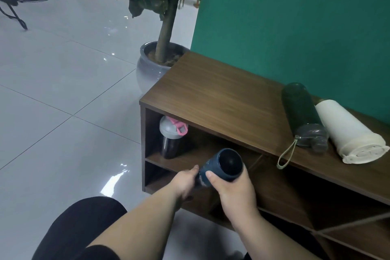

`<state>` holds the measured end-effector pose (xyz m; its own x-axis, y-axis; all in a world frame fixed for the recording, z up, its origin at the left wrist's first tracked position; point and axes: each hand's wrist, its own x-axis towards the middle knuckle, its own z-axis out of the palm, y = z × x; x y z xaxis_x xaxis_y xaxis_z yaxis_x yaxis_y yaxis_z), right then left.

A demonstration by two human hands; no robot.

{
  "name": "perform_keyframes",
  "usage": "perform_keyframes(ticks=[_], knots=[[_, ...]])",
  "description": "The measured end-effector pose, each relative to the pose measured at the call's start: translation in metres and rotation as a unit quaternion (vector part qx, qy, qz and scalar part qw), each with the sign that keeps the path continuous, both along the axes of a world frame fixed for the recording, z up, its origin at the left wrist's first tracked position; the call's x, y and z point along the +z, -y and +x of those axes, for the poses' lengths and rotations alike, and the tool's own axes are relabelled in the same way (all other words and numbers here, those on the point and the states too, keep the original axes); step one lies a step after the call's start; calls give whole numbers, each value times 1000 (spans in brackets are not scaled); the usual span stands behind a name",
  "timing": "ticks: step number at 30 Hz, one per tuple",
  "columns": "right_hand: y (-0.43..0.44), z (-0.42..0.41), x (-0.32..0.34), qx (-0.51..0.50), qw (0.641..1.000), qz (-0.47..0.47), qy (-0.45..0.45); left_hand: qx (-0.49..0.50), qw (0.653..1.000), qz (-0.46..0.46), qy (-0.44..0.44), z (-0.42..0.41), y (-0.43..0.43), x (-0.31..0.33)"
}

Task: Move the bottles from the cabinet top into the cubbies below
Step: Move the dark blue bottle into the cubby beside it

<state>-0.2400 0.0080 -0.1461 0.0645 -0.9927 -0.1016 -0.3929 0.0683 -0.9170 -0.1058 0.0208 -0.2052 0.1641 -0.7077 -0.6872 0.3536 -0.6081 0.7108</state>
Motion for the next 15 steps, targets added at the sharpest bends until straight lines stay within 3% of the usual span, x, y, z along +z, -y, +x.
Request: perform_keyframes(ticks=[5, 15], knots=[[31, 17, -8, -4, 1000, 17, -26, -6, 999, -32, 12, -1, 19, 3], [79, 26, -20, -13, 999, 50, -10, 20, 995, -89, -48, -7, 55, -15]])
